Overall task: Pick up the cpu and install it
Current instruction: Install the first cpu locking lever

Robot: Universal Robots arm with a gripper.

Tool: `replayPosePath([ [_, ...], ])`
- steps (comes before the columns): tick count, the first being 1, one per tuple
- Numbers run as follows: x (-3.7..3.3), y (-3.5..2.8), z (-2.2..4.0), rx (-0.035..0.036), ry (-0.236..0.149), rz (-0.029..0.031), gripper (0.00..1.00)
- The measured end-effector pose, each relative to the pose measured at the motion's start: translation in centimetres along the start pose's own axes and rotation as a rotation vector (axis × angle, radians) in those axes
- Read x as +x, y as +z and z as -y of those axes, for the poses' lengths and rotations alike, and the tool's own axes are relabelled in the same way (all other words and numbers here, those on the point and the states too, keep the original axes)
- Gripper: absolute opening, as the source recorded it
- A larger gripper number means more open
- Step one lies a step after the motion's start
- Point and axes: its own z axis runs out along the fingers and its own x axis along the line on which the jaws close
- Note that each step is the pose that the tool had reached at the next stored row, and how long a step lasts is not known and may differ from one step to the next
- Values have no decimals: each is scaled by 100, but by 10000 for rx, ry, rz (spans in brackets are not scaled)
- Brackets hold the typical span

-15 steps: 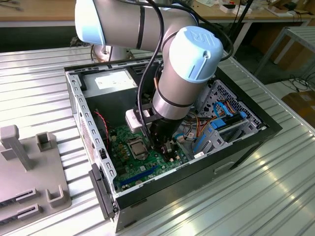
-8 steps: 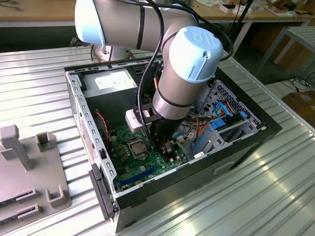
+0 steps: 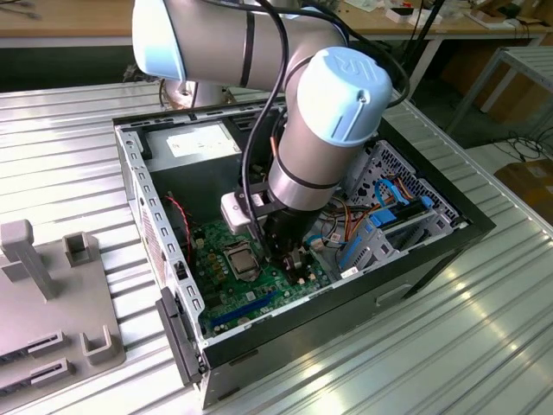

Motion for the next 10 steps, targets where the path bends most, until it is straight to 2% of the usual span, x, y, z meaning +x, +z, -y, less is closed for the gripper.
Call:
replayPosePath([
  [4, 0, 0, 28, 0, 0, -4, 11],
  [10, 4, 18, 36, 0, -2, -2, 11],
])
